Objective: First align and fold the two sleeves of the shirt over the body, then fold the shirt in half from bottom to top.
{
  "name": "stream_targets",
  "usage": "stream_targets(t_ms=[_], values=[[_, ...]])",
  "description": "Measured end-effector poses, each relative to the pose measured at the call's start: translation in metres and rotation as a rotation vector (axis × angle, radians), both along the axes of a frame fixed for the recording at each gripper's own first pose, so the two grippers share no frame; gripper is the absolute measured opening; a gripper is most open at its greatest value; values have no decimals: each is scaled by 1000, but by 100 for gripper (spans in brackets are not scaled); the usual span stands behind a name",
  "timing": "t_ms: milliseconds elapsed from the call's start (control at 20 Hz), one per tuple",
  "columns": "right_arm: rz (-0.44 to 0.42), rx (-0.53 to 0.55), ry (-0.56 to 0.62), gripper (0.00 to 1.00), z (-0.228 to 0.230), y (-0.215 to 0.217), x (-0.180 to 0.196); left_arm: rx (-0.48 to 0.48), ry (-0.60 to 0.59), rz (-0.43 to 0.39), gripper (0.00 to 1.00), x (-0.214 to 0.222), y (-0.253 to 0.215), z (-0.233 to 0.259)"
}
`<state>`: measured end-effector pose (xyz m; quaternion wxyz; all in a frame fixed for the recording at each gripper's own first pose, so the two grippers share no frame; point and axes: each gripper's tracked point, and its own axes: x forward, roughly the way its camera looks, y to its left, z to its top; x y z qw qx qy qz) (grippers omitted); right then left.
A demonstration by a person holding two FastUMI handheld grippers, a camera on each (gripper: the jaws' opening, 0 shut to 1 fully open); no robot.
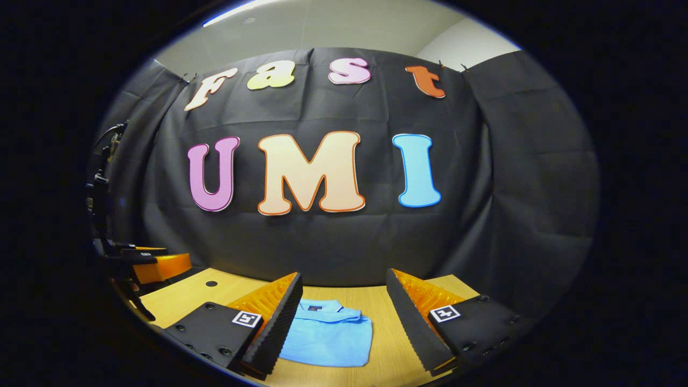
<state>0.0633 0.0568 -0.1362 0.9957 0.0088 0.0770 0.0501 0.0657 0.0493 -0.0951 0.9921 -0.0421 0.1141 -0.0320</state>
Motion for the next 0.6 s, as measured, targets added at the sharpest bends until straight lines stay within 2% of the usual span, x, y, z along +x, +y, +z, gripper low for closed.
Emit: stream_targets(t_ms=[150, 200, 300, 350, 500, 550, 600], values=[[26, -8, -21, 98, 13, 4, -27, 6, -32, 12, 93, -26, 3, 13], [27, -16, -28, 94, 15, 5, -35, 10, -41, 17, 93, -32, 3, 17], [46, -20, -37, 97, 20, 12, -47, 6, -47, 16, 90, -42, 1, 20], [52, -25, -42, 95, 23, 14, -52, 3, -47, 18, 93, -47, 1, 20], [70, -37, -59, 97, 32, 19, -62, 1, -63, 21, 93, -54, 0, 28], [72, -40, -66, 98, 35, 19, -64, 4, -72, 27, 90, -56, 1, 31], [68, -38, -68, 99, 38, 17, -67, 0, -81, 21, 93, -56, -1, 34]])
